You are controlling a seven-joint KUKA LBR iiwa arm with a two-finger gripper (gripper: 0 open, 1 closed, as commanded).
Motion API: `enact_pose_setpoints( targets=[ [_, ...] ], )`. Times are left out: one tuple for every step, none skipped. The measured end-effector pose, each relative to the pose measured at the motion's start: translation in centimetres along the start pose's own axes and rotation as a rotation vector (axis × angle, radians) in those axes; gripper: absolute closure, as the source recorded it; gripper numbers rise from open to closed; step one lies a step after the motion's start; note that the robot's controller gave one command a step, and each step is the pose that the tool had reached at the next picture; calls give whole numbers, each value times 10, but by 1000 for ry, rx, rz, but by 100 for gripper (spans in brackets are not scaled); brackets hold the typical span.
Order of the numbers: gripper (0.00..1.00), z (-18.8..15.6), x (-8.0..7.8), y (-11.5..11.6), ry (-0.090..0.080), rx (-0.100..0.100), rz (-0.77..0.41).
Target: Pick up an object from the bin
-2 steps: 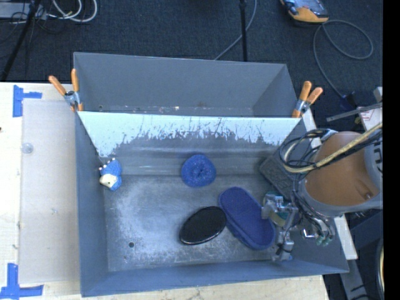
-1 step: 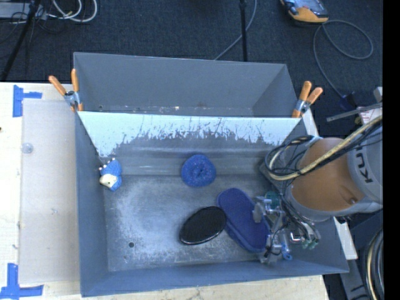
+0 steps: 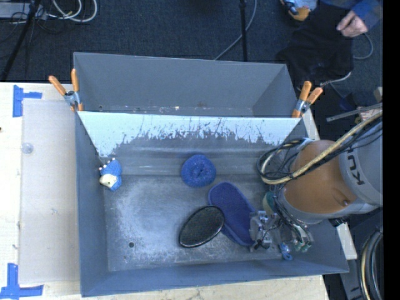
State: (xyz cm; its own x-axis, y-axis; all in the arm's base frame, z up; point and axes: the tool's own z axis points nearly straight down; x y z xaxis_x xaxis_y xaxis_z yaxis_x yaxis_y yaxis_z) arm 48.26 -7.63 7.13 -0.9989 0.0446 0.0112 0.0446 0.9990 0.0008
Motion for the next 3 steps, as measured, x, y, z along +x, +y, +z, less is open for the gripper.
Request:
enact_pose_setpoints(
  targets=[
    [100,0,0,0,0,0,0],
    [100,0,2,10,-2,2,51],
    [100,-42,7,10,8,-1,35]
  ],
)
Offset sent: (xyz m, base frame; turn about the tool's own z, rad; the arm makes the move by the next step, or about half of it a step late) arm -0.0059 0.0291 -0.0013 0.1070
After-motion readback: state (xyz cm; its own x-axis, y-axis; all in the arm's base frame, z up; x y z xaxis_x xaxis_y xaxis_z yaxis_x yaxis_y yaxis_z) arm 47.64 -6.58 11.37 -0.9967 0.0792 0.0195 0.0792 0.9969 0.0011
